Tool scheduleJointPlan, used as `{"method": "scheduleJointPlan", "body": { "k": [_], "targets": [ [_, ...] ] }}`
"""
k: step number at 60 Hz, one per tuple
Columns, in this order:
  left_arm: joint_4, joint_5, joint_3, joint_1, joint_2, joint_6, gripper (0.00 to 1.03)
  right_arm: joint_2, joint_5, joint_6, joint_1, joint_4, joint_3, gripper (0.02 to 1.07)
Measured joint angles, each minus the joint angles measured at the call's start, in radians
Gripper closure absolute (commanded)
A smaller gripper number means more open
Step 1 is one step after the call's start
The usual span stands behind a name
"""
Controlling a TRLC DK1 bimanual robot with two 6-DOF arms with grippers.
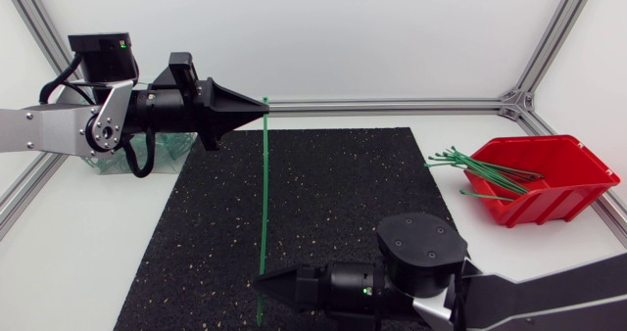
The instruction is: Take a green cable tie from the red box, thread the tail through the head to close it, then place it in the transparent bin on the left.
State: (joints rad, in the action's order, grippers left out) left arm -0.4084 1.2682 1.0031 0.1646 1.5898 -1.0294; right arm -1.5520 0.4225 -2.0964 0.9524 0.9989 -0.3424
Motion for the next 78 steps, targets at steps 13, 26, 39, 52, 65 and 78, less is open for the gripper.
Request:
{"method": "scheduleJointPlan", "body": {
  "k": [13, 26, 39, 52, 65, 78],
  "targets": [
    [0.0, 0.0, 0.0, 0.0, 0.008, 0.0, 1.0, 0.01, -0.004, 0.002, 0.0, 0.0, 0.0, 0.86],
    [0.0, 0.0, 0.0, -0.005, 0.008, 0.0, 1.0, 0.024, -0.013, 0.002, 0.002, 0.0, 0.008, 0.86],
    [0.0, 0.0, 0.0, -0.006, 0.008, 0.0, 1.0, 0.029, -0.026, 0.002, 0.015, 0.0, 0.017, 0.9],
    [0.0, 0.0, 0.0, -0.005, 0.008, 0.001, 1.0, 0.03, -0.027, 0.01, 0.021, -0.002, 0.017, 1.01],
    [0.0, 0.004, 0.0, -0.005, 0.008, 0.002, 1.0, 0.03, -0.029, 0.01, 0.022, -0.004, 0.017, 1.01],
    [-0.004, 0.004, -0.001, 0.0, 0.008, 0.009, 1.0, 0.026, -0.061, 0.068, 0.037, -0.018, 0.005, 1.02]
  ]
}}
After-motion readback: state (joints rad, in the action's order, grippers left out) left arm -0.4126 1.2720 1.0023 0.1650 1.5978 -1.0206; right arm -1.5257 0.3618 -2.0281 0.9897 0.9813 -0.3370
